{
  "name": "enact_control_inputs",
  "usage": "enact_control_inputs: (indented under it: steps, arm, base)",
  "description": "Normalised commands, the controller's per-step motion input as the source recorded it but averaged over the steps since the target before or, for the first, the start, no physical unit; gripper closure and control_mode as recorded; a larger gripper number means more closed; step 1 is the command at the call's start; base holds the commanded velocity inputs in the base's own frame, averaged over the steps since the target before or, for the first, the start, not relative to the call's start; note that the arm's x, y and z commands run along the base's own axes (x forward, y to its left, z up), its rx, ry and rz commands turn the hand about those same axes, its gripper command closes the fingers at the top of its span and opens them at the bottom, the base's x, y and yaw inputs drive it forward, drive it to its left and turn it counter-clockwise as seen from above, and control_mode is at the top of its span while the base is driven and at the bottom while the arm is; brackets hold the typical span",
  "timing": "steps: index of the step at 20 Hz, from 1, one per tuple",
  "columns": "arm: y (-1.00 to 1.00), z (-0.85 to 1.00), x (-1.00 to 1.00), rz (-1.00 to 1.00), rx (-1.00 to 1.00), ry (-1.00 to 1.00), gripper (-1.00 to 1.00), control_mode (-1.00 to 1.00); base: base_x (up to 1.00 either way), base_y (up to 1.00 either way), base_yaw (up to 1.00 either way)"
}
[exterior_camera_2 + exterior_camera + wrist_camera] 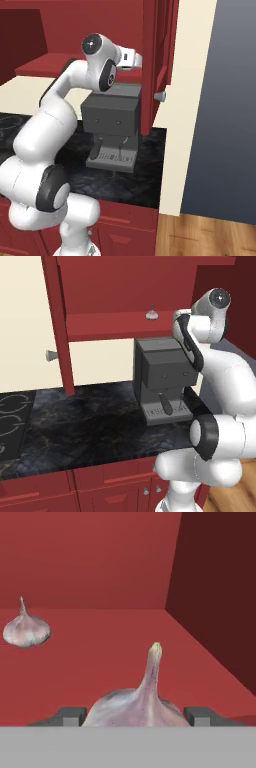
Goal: Pick the garlics from the cabinet and place them in one bowl. Pick the orange from the sink and place it in the other bowl.
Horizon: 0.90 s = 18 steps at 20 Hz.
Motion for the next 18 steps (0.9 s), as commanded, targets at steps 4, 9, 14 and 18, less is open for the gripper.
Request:
enact_control_inputs:
  steps: [4, 9, 14, 18]
  arm:
    - [0.14, 0.41, -0.64, 0.00, 0.00, -0.04, 1.00, -1.00]
    - [0.28, 0.11, -0.80, 0.00, 0.00, 0.00, 1.00, -1.00]
    - [0.24, 0.00, -0.70, 0.00, 0.00, 0.00, 1.00, -1.00]
    - [0.30, -0.13, -0.56, 0.00, 0.00, 0.00, 1.00, -1.00]
  base:
    - [0.00, 0.00, 0.00]
    - [0.00, 0.00, 0.00]
    - [0.00, 0.00, 0.00]
    - [0.00, 0.00, 0.00]
